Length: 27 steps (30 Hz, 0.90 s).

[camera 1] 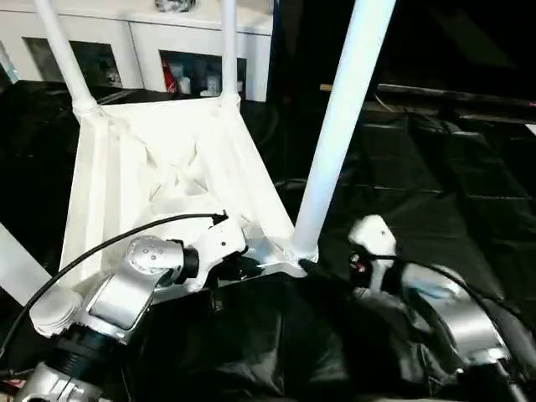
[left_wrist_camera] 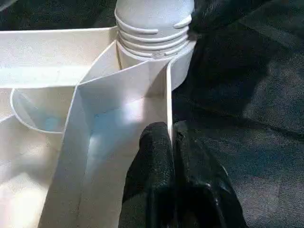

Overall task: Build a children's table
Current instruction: Rotate leg to tighten

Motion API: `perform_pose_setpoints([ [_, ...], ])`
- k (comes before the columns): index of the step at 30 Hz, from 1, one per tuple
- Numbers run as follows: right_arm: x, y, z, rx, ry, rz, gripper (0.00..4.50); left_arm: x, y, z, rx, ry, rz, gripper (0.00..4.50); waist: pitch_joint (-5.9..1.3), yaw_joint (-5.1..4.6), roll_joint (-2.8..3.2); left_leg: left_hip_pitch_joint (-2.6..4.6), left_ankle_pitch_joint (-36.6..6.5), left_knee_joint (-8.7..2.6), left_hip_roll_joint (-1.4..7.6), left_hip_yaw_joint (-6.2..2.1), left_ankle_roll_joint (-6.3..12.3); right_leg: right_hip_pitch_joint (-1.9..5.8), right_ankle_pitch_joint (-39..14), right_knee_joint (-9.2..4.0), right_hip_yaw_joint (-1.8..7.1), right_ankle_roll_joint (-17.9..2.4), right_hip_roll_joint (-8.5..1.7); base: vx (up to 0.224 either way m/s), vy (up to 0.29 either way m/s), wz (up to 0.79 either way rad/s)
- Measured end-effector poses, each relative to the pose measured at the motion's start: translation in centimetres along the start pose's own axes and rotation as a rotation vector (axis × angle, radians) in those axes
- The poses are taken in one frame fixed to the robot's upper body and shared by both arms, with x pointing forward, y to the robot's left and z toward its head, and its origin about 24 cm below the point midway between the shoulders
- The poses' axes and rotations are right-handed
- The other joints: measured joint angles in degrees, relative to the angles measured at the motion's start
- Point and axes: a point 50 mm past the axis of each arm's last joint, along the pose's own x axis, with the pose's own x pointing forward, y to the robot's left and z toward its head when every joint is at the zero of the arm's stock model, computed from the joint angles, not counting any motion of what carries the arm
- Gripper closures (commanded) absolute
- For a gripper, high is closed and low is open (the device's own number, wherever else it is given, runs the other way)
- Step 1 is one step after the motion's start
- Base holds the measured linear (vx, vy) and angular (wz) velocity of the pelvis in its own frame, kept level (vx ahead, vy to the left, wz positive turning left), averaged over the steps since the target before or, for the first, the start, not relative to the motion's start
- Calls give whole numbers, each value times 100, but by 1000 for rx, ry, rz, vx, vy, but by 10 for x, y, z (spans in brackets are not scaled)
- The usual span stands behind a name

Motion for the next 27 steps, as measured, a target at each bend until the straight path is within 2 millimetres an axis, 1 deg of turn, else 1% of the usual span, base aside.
perform_pose_setpoints([
  [2,10,-2,2,-3,10,26,0,0,2,0,-4,1,-2,450,1,-2,1,-1,-9,-1,0,0,-25,-2,9,2,-1,-11,0,0,0,0],
  [4,14,-3,4,-15,17,41,0,0,2,0,-1,-2,-4,450,1,20,1,-2,-7,-2,4,-1,-30,-2,9,4,-5,-11,0,0,0,0],
  [5,15,-4,4,-17,18,45,18,0,2,0,0,-3,-4,450,1,25,1,-2,-4,-3,5,-1,-35,-2,9,5,-6,-11,0,0,0,0],
  [6,17,-4,4,-15,20,50,18,0,2,0,0,-4,-5,450,0,23,2,-2,0,-3,5,-1,-40,-2,9,6,-6,-11,0,0,0,0],
  [7,19,-5,3,-13,20,58,36,0,2,0,1,-5,-8,450,0,19,2,-3,3,-2,5,-1,-40,-2,9,5,-5,-11,0,0,0,0],
  [9,24,-5,3,-12,17,76,39,0,2,0,1,-6,-9,450,0,15,2,-3,7,-2,5,-1,-38,-2,10,5,-5,-11,0,0,0,0],
  [10,27,-5,4,-12,14,86,62,1,2,0,2,-7,-9,450,0,19,2,-4,7,-2,5,-1,-38,-2,10,5,-5,-12,0,0,0,0],
  [11,28,-5,5,-13,13,89,62,1,1,0,3,-7,-11,450,0,26,2,-4,8,-2,4,-1,-37,-2,9,5,-5,-12,0,0,0,0],
  [12,29,-5,5,-15,13,95,78,1,1,0,2,-8,-12,450,0,33,2,-4,8,-2,5,-1,-37,-2,9,4,-6,-11,0,0,0,0],
  [14,30,-4,5,-13,9,105,82,1,1,-1,-1,-11,-14,450,0,29,2,-4,8,-2,5,0,-36,-2,9,3,-6,-11,0,0,0,0],
  [19,33,-3,3,-8,0,128,135,0,2,-1,-2,-8,-11,450,0,14,2,-2,8,-2,6,0,-36,-2,10,7,-6,-12,0,0,0,0],
  [20,33,-3,3,-7,-2,131,135,0,2,-2,-2,-7,-11,450,0,10,2,-1,8,-2,6,0,-37,-2,10,7,-6,-12,0,0,0,0],
  [22,34,-3,3,-6,-4,132,162,0,2,-2,-4,-7,-9,450,0,8,2,0,8,-2,7,0,-37,-2,10,9,-6,-12,1,0,0,0],
  [24,35,-2,3,-4,-8,127,163,0,2,-3,-8,-8,-5,450,-1,7,3,1,8,-2,7,0,-37,-2,11,10,-6,-13,1,0,0,0],
  [27,40,-3,-1,20,-21,46,175,3,7,-3,-37,-28,52,450,-10,10,17,7,8,-2,4,1,-39,3,23,8,-4,-30,0,0,0,0],
])
